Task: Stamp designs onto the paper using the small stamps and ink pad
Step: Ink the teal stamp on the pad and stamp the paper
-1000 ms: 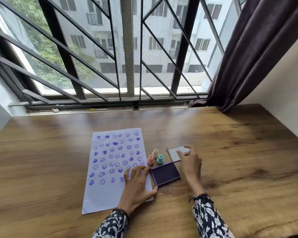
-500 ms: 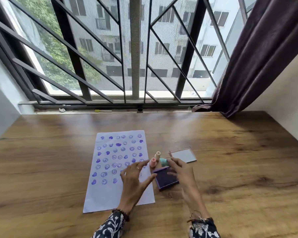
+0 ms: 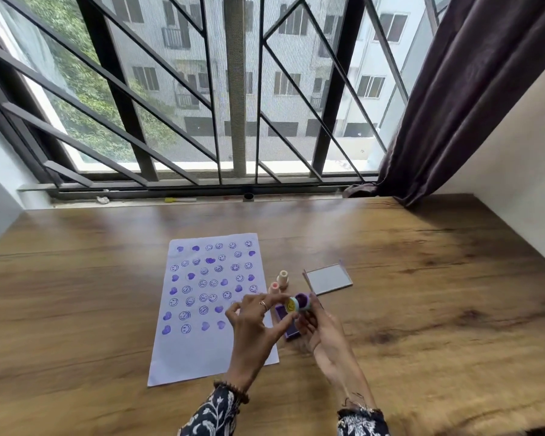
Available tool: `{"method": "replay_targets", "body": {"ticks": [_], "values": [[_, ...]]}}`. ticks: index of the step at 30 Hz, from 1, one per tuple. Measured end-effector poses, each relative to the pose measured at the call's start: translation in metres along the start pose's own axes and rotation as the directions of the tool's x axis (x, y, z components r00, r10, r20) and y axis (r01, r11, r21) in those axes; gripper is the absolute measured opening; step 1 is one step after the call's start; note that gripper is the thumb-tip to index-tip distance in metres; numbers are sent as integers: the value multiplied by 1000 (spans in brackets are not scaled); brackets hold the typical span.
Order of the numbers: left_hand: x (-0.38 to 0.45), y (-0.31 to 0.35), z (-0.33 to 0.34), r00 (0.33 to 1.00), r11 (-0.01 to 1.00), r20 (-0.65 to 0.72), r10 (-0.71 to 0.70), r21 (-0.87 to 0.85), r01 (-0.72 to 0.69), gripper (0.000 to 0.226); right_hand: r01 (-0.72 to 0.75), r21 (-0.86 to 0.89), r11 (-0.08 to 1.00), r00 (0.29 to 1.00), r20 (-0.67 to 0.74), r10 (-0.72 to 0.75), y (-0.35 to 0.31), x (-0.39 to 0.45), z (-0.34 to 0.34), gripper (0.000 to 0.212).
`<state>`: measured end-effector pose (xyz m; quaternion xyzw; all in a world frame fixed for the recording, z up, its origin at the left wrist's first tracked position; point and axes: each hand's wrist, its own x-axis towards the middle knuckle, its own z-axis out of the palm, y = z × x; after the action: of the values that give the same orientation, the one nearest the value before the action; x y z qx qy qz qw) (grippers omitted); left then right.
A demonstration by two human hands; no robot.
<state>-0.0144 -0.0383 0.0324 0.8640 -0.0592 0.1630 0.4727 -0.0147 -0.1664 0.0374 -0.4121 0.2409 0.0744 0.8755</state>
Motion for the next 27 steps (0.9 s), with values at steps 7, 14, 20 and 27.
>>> {"method": "replay_targets", "body": {"ticks": [7, 14, 20, 27], "values": [[-6, -32, -9, 999, 931, 42, 32, 363, -45, 23, -103, 158, 982, 993, -48, 112, -4, -4, -4, 19], [-23, -45, -2, 992, 884, 128, -12, 465, -50, 23, -84, 114, 990, 993, -70, 92, -4, -8, -12, 11], [-15, -45, 2, 989, 888, 144, -26, 458, -44, 53, 83, -209, 974, 983, -144, -114, -5, -7, -20, 8], [-5, -45, 15, 945, 853, 310, -101, 517, -78, 73, 140, -860, 492, 902, -94, -421, -3, -7, -10, 17]]}}
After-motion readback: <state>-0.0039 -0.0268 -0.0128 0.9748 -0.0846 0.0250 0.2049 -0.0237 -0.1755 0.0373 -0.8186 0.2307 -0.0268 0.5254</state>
